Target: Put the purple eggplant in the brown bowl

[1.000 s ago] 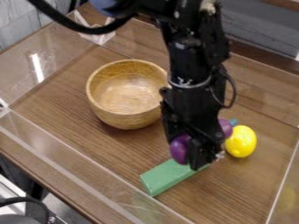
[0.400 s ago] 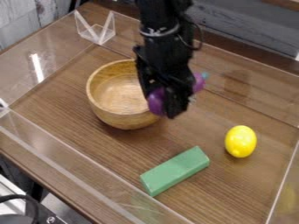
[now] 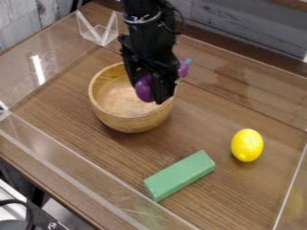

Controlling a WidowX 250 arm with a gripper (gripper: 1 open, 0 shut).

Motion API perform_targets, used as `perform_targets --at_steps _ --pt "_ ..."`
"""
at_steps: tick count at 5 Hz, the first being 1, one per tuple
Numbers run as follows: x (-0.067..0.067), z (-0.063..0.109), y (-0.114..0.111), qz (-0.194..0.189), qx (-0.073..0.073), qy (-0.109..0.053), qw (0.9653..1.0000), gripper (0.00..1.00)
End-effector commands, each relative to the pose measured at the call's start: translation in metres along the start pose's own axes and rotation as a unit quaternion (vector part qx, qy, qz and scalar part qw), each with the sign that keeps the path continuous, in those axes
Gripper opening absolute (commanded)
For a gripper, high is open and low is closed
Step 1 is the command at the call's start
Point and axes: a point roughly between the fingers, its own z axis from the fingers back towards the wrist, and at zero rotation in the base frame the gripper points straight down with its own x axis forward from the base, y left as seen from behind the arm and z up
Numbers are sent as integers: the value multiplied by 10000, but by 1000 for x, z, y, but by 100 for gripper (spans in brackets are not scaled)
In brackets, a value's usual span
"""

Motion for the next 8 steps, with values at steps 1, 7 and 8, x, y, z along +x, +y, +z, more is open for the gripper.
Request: perform_targets --at_steps 1,7,8 --pt "10 11 14 124 139 -246 9995 0" --pt "7 -9 38 523 195 -18 9984 0" --pt "6 -11 39 561 198 8 9982 0"
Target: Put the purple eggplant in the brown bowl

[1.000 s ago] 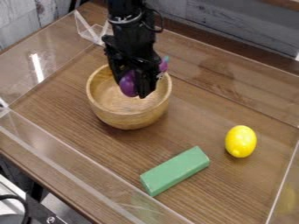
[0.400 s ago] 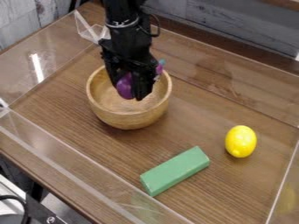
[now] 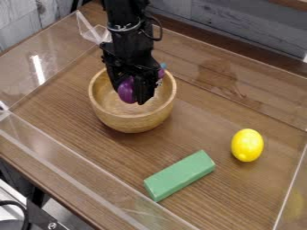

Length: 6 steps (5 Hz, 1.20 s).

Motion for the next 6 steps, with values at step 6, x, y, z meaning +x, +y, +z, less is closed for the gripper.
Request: perform_targets --at_steps 6 --pt "29 15 -3 258 140 -302 9991 100"
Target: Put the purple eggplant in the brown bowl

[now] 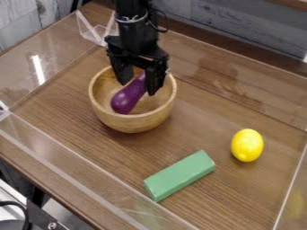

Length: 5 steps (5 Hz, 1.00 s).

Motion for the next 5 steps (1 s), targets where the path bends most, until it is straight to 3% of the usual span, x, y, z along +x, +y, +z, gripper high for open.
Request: perform_targets --at_steps 1,5 --pt "12 11 -1 -34 97 -238 9997 100" --pt "18 3 -6 87 152 -187 9997 100"
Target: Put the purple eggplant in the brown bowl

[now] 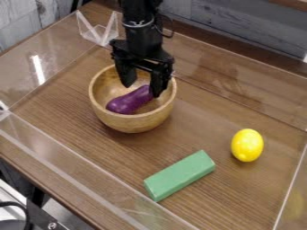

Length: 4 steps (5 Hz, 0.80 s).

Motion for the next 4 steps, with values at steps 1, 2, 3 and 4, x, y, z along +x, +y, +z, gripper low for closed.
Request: perform_targets --at_steps 1,2,3,4 --pt "11 7 1 39 98 -218 9997 100" --pt "11 3 1 62 122 -192 9997 100" --pt "11 -1 1 86 147 -167 9997 100" --pt "11 -6 1 106 173 -139 9997 100"
